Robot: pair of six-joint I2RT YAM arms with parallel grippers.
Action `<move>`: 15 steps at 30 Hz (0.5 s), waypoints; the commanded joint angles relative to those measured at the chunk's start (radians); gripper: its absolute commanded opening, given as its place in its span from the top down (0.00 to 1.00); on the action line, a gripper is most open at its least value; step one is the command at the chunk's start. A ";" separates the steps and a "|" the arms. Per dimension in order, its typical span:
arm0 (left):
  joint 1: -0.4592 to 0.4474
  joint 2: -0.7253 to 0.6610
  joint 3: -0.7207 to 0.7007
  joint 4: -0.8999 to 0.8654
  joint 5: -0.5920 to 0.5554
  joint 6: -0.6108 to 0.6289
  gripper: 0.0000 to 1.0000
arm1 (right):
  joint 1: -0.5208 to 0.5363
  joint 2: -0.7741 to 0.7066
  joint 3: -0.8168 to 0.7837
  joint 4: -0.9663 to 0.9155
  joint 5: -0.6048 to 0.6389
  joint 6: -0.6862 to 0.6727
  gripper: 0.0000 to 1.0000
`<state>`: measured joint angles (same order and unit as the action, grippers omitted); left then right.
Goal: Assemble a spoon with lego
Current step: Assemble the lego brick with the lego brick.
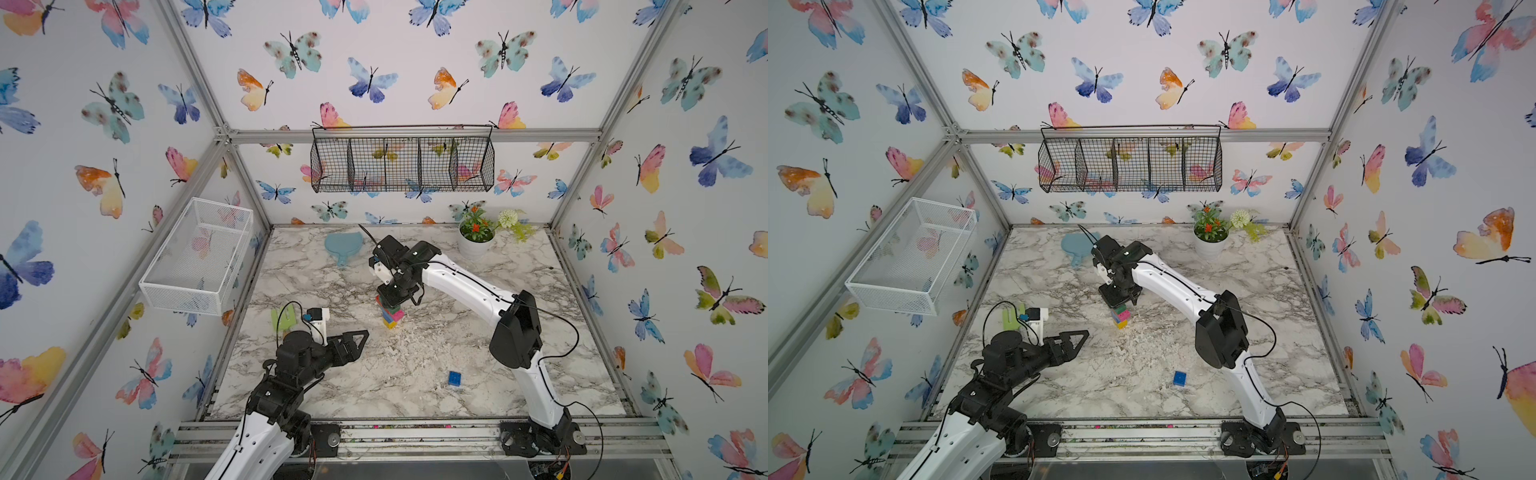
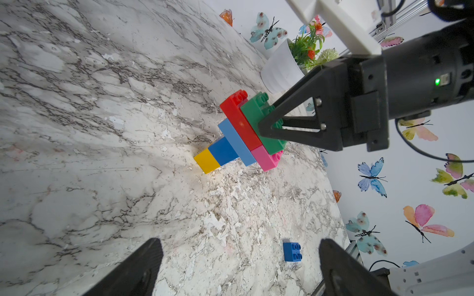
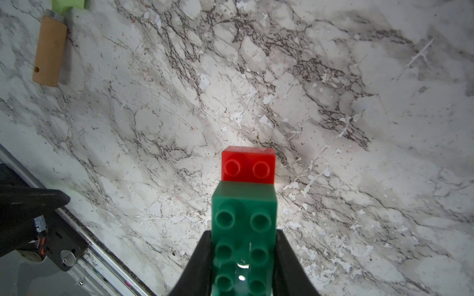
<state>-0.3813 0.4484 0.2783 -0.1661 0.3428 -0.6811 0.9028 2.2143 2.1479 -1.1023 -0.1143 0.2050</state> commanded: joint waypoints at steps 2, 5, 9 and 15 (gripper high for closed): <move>0.004 -0.011 0.015 -0.006 0.026 -0.001 0.03 | 0.014 0.076 -0.045 -0.044 -0.015 0.039 0.78; 0.005 -0.011 0.014 -0.006 0.025 -0.001 0.03 | 0.015 0.069 -0.035 -0.032 -0.008 0.048 0.71; 0.004 -0.013 0.015 -0.007 0.024 0.000 0.03 | 0.015 0.065 -0.011 -0.027 -0.010 0.053 0.61; 0.004 -0.011 0.016 -0.007 0.022 0.001 0.03 | 0.015 0.059 0.002 -0.025 -0.004 0.057 0.47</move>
<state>-0.3813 0.4450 0.2783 -0.1772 0.3428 -0.6815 0.9096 2.2604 2.1506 -1.0966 -0.1139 0.2508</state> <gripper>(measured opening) 0.972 0.517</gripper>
